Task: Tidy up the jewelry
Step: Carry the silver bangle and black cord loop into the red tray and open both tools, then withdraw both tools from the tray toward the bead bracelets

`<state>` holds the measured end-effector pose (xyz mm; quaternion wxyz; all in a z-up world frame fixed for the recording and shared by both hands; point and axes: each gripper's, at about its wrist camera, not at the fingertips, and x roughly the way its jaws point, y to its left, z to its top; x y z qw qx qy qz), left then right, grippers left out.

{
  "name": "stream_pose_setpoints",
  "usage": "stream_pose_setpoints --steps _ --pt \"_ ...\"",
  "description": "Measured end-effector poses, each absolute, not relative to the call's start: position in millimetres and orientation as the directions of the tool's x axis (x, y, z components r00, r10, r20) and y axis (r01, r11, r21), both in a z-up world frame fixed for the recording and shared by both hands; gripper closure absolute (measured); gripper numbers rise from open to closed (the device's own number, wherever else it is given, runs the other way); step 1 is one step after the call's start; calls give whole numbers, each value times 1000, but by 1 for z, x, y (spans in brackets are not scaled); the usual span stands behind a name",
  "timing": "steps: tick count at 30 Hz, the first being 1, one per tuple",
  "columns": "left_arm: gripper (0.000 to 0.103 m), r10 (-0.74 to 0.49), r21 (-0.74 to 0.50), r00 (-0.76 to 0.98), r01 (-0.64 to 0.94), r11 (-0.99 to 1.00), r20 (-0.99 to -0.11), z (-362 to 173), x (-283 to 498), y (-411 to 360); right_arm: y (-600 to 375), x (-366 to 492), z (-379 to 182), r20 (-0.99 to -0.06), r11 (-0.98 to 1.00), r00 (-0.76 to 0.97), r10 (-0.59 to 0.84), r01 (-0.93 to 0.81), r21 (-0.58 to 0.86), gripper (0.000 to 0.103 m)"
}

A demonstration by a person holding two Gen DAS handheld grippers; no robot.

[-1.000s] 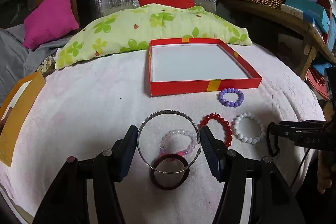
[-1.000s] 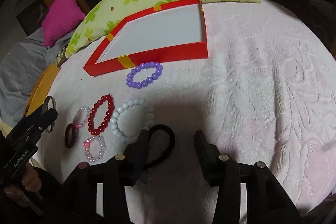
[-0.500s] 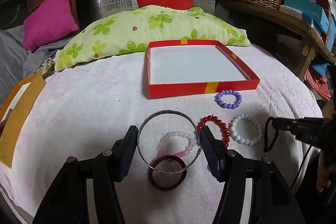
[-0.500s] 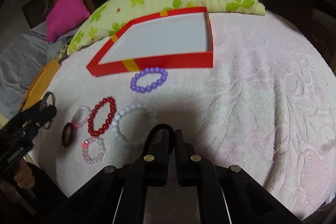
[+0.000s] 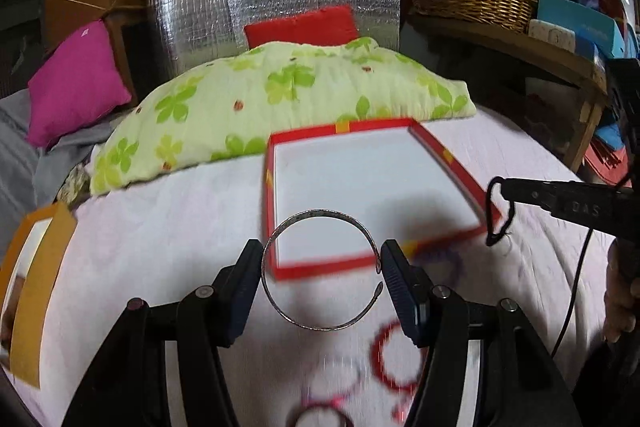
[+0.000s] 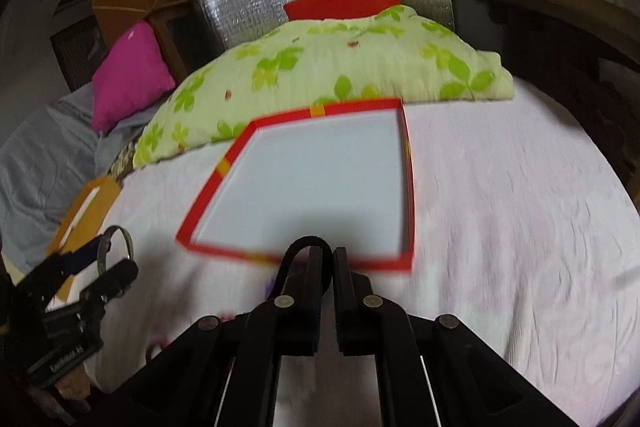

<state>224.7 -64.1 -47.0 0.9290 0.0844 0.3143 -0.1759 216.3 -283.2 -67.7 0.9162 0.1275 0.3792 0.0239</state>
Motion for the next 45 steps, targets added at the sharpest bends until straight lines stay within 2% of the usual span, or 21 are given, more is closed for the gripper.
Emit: stream_pose_setpoints --steps 9,21,29,33,38,40,45 --pt "41 -266 -2 707 350 937 -655 -59 323 -86 -299 323 -73 -696 962 706 130 79 260 97" --pt "41 -219 20 610 361 932 -761 -95 418 -117 -308 422 -114 -772 966 627 107 117 229 97" --pt "41 -191 49 562 383 922 -804 -116 436 -137 -315 446 -131 -811 966 579 80 156 207 97" --pt "40 -213 19 549 386 922 -808 -114 439 -139 -316 452 -137 -823 962 565 60 187 198 94" --pt "40 -222 14 590 368 930 -776 -96 430 -133 -323 444 -127 -792 947 603 93 192 257 88" --pt "40 -233 1 601 363 932 -765 -86 421 -129 -327 434 -118 -781 944 617 95 194 268 82" --pt "40 -232 20 628 368 930 -743 -67 390 -117 -334 402 -96 -737 939 668 100 183 293 82"
